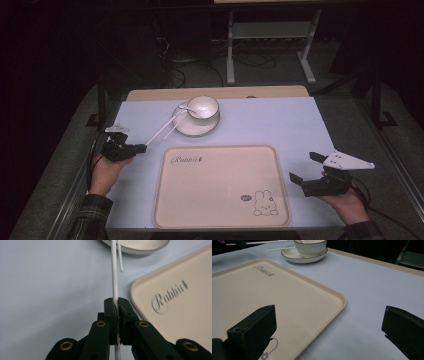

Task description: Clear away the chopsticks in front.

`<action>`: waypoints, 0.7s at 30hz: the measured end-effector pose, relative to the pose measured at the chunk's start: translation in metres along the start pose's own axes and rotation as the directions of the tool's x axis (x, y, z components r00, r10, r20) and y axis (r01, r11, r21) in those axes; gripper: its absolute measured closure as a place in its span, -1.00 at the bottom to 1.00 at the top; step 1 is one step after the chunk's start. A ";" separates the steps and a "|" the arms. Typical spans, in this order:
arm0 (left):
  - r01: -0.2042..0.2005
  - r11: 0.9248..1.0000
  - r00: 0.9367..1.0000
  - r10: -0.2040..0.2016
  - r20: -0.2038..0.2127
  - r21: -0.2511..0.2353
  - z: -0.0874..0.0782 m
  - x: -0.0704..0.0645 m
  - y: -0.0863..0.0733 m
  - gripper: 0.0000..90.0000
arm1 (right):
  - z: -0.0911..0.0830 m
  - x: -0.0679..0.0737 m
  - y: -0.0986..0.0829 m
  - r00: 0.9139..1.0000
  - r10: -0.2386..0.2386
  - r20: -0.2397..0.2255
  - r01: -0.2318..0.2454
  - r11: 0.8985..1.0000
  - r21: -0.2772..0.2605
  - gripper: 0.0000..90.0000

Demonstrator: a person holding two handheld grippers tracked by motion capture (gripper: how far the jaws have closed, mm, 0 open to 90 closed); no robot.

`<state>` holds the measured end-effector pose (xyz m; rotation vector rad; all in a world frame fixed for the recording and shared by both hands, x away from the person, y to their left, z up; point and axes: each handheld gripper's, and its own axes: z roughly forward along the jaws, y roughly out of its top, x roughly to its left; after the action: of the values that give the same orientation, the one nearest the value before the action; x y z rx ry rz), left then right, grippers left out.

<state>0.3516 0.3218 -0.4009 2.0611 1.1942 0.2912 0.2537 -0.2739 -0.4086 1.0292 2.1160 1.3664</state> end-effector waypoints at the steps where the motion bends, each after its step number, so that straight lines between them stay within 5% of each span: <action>1: -0.005 1.000 1.000 0.005 0.007 0.001 -0.002 -0.003 -0.003 0.91 | 0.000 0.000 0.000 1.000 0.000 0.000 0.000 1.000 0.000 -1.00; 11: -0.063 0.998 0.995 0.062 0.079 0.005 -0.011 -0.039 -0.018 0.91 | 0.000 0.000 0.000 1.000 -0.003 0.001 0.003 1.000 0.001 -1.00; 17: -0.120 0.993 0.985 0.118 0.130 0.010 -0.003 -0.062 -0.017 0.91 | 0.000 0.000 0.000 1.000 -0.002 0.003 0.002 1.000 0.002 -1.00; 21: -0.155 0.988 0.970 0.148 0.191 0.022 0.009 -0.081 -0.014 0.91 | 0.000 0.000 0.000 1.000 -0.004 0.003 0.004 1.000 0.002 -1.00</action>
<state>0.3028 0.2555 -0.4048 2.1636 0.9366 0.1418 0.2536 -0.2734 -0.4086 1.0270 2.1166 1.3606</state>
